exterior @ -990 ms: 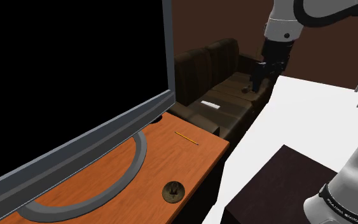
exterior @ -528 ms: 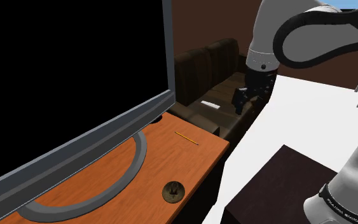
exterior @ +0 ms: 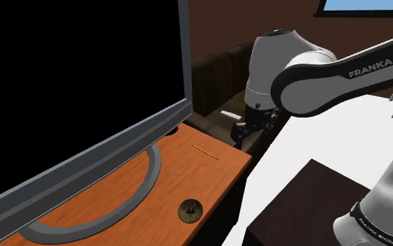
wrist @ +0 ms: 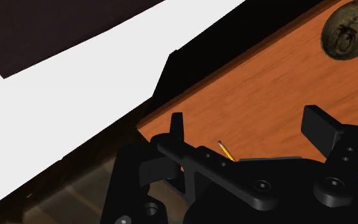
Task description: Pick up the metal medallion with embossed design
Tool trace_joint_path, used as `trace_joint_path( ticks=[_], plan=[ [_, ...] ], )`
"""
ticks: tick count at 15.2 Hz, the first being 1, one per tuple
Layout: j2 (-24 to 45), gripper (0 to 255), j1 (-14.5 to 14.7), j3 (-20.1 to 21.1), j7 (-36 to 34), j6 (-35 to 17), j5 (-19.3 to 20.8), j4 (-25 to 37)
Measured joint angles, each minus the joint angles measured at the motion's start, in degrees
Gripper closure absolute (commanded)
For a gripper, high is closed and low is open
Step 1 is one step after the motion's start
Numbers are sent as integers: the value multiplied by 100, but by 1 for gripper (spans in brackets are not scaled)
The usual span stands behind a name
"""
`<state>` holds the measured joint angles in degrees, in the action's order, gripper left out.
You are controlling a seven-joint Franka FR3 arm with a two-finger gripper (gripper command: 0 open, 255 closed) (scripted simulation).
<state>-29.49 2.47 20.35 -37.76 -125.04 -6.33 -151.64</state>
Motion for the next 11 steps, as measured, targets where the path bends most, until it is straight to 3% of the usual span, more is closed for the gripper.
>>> trace_joint_path(
  ticks=[6, 11],
  plan=[
    [1270, 0, -179, 851, -1412, -1011, 219, 230],
    [2589, 0, -449, 1424, -2959, -1670, 1151, 705]
  ],
)
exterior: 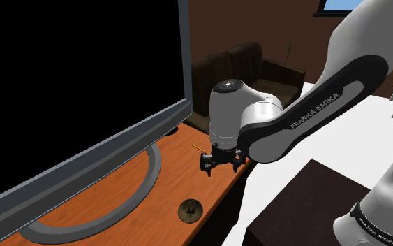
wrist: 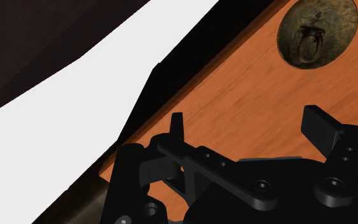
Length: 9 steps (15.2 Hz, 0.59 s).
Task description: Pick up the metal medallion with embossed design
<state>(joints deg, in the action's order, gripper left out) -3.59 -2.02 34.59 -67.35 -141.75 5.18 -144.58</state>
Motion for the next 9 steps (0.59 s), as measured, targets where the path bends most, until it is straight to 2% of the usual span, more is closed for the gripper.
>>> trace_joint_path(
  ticks=[3, 6, 9],
  plan=[
    [1006, 0, 32, 31, -1148, -209, 992, 532],
    [1820, 0, 367, -204, -2145, -317, 1786, 1001],
    [2543, 0, 796, -517, -2909, -333, 2318, 1551]
  ],
)
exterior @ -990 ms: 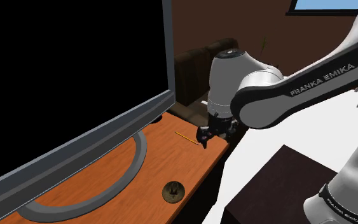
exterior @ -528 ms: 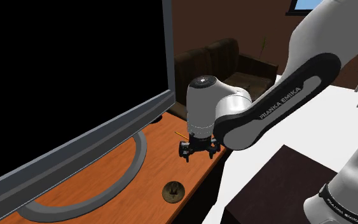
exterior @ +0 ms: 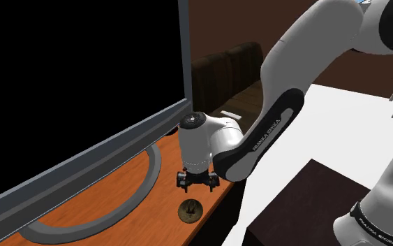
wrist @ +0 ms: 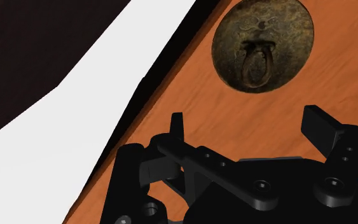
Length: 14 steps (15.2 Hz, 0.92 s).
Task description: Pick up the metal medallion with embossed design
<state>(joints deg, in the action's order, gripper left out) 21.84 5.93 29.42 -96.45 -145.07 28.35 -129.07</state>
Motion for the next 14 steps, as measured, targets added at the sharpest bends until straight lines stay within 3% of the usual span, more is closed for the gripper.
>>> trace_joint_path(
  ticks=[4, 10, 11, 14],
  plan=[
    [724, 0, 411, -341, -550, 0, 376, 629],
    [1190, 0, 652, -615, -833, -229, 696, 834],
    [1214, 255, 664, -634, -850, -254, 719, 831],
    [1230, 255, 672, -651, -865, -275, 739, 829]
  ],
)
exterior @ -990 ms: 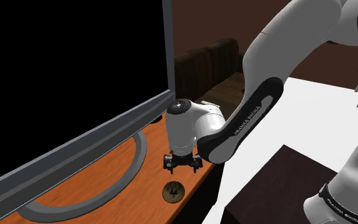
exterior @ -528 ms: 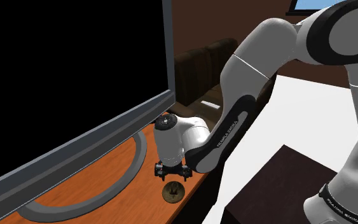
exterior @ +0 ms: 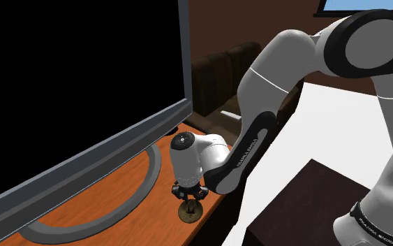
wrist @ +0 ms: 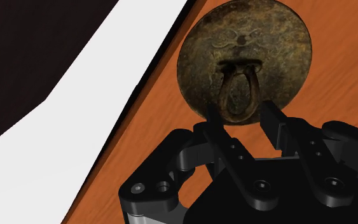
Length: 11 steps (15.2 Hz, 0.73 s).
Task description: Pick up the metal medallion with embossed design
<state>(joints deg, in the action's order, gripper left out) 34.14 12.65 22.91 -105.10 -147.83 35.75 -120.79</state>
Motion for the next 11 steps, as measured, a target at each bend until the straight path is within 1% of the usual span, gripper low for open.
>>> trace_joint_path(
  ticks=[7, 11],
  plan=[
    [-2, 255, -2, -4, -1, -4, 3, 0],
    [-196, 255, -90, 135, 113, 142, -153, -47]
  ],
)
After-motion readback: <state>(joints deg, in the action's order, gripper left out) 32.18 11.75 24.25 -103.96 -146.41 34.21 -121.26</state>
